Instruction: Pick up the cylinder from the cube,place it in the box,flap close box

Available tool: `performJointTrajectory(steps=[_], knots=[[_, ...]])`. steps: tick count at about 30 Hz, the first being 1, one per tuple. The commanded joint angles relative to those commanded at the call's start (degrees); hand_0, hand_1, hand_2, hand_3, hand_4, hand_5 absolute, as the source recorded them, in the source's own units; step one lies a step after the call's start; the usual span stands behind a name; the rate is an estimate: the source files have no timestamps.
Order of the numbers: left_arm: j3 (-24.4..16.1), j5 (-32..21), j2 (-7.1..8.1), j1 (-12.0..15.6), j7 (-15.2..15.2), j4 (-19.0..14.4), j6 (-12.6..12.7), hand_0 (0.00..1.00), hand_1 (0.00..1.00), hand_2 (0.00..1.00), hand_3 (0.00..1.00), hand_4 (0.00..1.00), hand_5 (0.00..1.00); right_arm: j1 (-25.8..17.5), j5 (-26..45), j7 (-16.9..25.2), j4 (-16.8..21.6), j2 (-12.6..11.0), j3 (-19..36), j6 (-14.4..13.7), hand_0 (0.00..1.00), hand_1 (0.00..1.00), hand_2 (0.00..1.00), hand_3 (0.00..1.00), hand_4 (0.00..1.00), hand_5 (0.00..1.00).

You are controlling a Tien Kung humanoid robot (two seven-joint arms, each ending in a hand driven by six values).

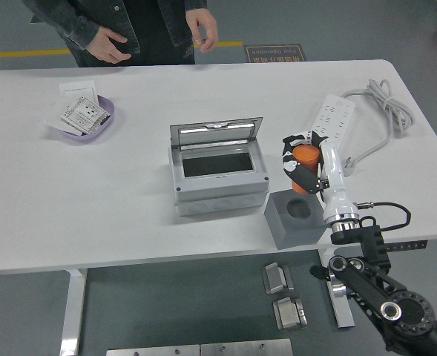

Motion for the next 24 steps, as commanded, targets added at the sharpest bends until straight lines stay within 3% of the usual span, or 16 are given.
performJointTrajectory(steps=[8,9,13,18,24], knots=[[-0.98,1.04,0.41,0.0,0.66,0.0,0.1,0.64,0.641,0.527,0.62,0.674,0.32,8.5,-16.24,-12.02,-0.7,0.28,-5.04,4.44,0.215,0.207,0.244,0.278,0.002,0.002],[-0.97,1.03,0.46,-0.01,0.68,0.0,0.1,0.64,0.641,0.527,0.62,0.673,0.32,9.24,-18.01,-13.32,-0.84,0.33,-5.55,5.08,0.142,0.199,0.27,0.315,0.002,0.002],[-1.02,1.08,0.55,-0.04,0.8,0.0,0.11,0.64,0.641,0.527,0.62,0.673,0.32,11.77,-24.66,-18.35,-1.89,0.6,-7.49,6.93,0.142,0.199,0.27,0.315,0.002,0.002],[-0.97,1.1,0.52,-0.14,0.86,0.0,0.09,0.639,0.641,0.527,0.62,0.672,0.32,14.02,-30.52,-21.21,-3.78,0.89,-9.8,8.07,0.138,0.195,0.268,0.309,0.002,0.002],[-0.98,1.14,0.56,-0.21,0.9,0.0,0.07,0.639,0.641,0.526,0.619,0.67,0.321,16.75,-32.31,-22.5,-6.12,1.18,-13.41,9.49,0.136,0.194,0.268,0.307,0.002,0.002]])
